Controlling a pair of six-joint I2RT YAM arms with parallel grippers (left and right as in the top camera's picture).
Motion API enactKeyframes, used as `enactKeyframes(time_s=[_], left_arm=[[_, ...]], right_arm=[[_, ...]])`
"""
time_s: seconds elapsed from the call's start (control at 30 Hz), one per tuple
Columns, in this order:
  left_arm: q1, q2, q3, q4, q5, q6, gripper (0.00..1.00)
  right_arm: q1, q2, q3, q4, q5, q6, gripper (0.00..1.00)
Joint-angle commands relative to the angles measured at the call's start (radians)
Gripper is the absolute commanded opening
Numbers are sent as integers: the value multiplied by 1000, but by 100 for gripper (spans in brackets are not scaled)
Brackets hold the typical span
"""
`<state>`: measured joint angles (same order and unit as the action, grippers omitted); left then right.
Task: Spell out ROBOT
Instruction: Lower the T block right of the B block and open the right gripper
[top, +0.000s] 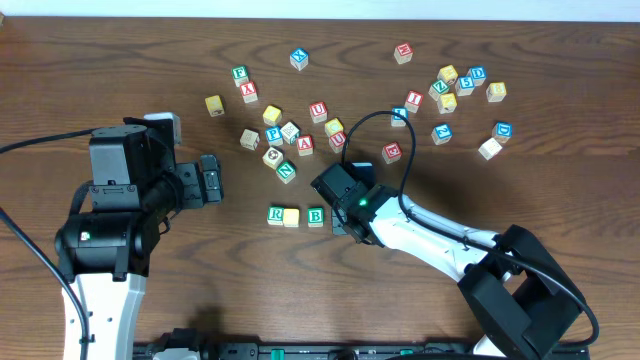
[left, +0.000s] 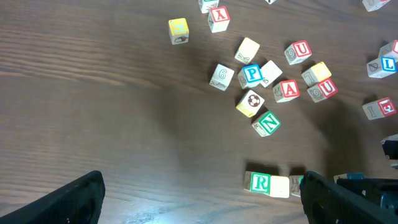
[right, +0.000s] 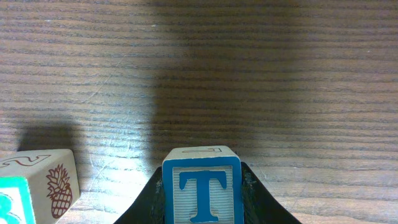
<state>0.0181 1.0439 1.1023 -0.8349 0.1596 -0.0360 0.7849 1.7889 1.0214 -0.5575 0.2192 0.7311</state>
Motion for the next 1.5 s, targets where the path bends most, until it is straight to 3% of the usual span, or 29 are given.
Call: enactKeyframes(time_s=[0.0, 0.2, 0.37, 0.9, 1.2, 1.47], left_arm=[[5, 1, 21, -2, 13, 6, 99], [5, 1, 21, -2, 13, 6, 99], [5, 1, 21, -2, 13, 6, 99], [5, 1, 21, -2, 13, 6, 99], [5, 1, 21, -2, 13, 6, 99], [5, 1, 21, -2, 13, 6, 99]], right_arm=[[9, 14, -4, 1, 18, 16, 24], [9, 14, -4, 0, 18, 16, 28], [9, 14, -4, -3, 17, 16, 39], [8, -2, 22, 0, 89, -14, 44], [8, -3, 85, -15, 78, -68, 59], [8, -11, 184, -76, 90, -101, 63]])
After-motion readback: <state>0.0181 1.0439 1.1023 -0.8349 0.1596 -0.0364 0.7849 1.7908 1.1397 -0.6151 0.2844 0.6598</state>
